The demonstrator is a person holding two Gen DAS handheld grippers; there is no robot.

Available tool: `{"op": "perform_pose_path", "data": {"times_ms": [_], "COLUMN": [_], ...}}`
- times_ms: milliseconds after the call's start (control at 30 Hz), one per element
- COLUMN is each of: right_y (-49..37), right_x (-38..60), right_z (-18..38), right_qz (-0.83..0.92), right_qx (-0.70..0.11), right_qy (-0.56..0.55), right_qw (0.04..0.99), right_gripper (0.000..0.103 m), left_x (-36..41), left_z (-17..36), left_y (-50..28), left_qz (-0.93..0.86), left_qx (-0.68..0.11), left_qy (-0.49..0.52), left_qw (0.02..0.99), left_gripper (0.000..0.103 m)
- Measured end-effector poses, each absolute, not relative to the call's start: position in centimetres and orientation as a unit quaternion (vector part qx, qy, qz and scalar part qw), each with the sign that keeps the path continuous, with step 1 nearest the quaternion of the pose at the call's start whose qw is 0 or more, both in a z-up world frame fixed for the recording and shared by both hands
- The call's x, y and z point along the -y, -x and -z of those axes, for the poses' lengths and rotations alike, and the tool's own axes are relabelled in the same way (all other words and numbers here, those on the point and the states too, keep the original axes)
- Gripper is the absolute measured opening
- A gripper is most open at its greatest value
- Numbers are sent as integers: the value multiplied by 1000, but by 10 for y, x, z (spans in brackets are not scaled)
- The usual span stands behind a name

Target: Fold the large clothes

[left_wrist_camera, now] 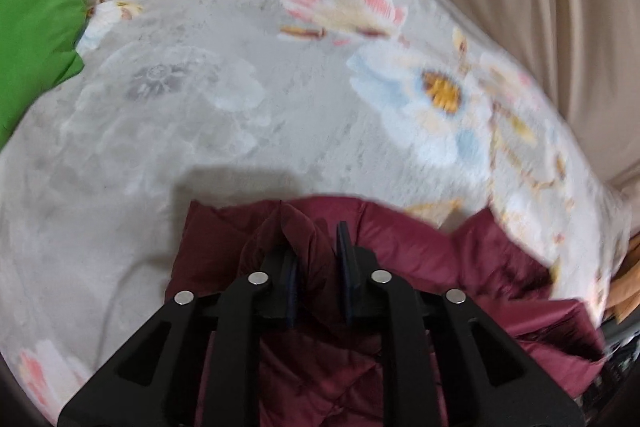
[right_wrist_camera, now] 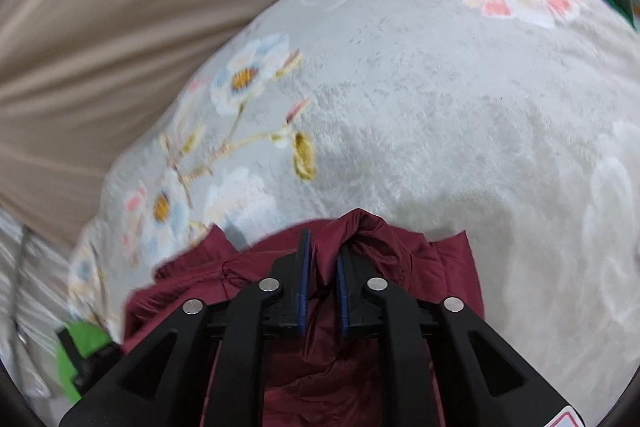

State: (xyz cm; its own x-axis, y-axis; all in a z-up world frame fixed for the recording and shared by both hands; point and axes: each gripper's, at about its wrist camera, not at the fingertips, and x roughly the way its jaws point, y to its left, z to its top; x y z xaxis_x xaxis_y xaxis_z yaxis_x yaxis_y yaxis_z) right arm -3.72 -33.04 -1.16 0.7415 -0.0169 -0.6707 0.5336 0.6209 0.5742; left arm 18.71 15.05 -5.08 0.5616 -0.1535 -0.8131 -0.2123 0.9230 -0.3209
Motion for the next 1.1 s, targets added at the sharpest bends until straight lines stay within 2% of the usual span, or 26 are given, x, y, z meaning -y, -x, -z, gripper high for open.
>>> {"op": "perform_pose_path", "data": {"times_ms": [67,100,133,167,200,267,333,433,500,600,700,833,967,1100], "right_y": [51,61,73,87,95,107,110,112,105,87,70,61,85,122], "right_x": [335,337,339,342,344,342,327,281,230,159,109,100,171,233], "right_z": [5,0,-6,-12,-16,-33,-51,-65,-57,-29,4,42,57,70], "right_qz": [163,169,178,187,193,206,197,128,75,13,-39,-13,79,146], "right_qx": [-287,-266,-241,-216,-203,-208,-223,-251,-296,-369,-420,-465,-464,-457], "right_qy": [-429,-438,-447,-454,-456,-422,-372,-317,-261,-182,-141,-84,-156,-214], "right_qw": [841,842,843,844,845,858,879,906,916,911,896,881,868,851], "right_gripper": [23,36,44,51,51,51,50,45,30,9,6,0,0,0], "left_x": [-162,-165,-169,-174,-181,-188,-180,-142,-102,-58,-38,-48,-83,-105], "left_z": [30,20,8,-4,-22,-51,-76,-75,-47,5,48,63,71,82], "left_y": [-179,-175,-170,-165,-156,-146,-145,-129,-105,-69,-52,-46,-55,-56], "left_qz": [-8,-6,-7,-13,-41,-50,-17,62,120,181,186,164,119,120], "left_qx": [-429,-410,-386,-358,-314,-259,-273,-339,-401,-470,-526,-520,-523,-525], "left_qy": [230,237,244,250,250,251,210,129,65,28,29,0,12,29], "left_qw": [874,881,890,900,915,931,939,930,906,863,830,838,844,842], "left_gripper": [25,29,33,47,62,68,68,68,64,53,51,51,51,41]}}
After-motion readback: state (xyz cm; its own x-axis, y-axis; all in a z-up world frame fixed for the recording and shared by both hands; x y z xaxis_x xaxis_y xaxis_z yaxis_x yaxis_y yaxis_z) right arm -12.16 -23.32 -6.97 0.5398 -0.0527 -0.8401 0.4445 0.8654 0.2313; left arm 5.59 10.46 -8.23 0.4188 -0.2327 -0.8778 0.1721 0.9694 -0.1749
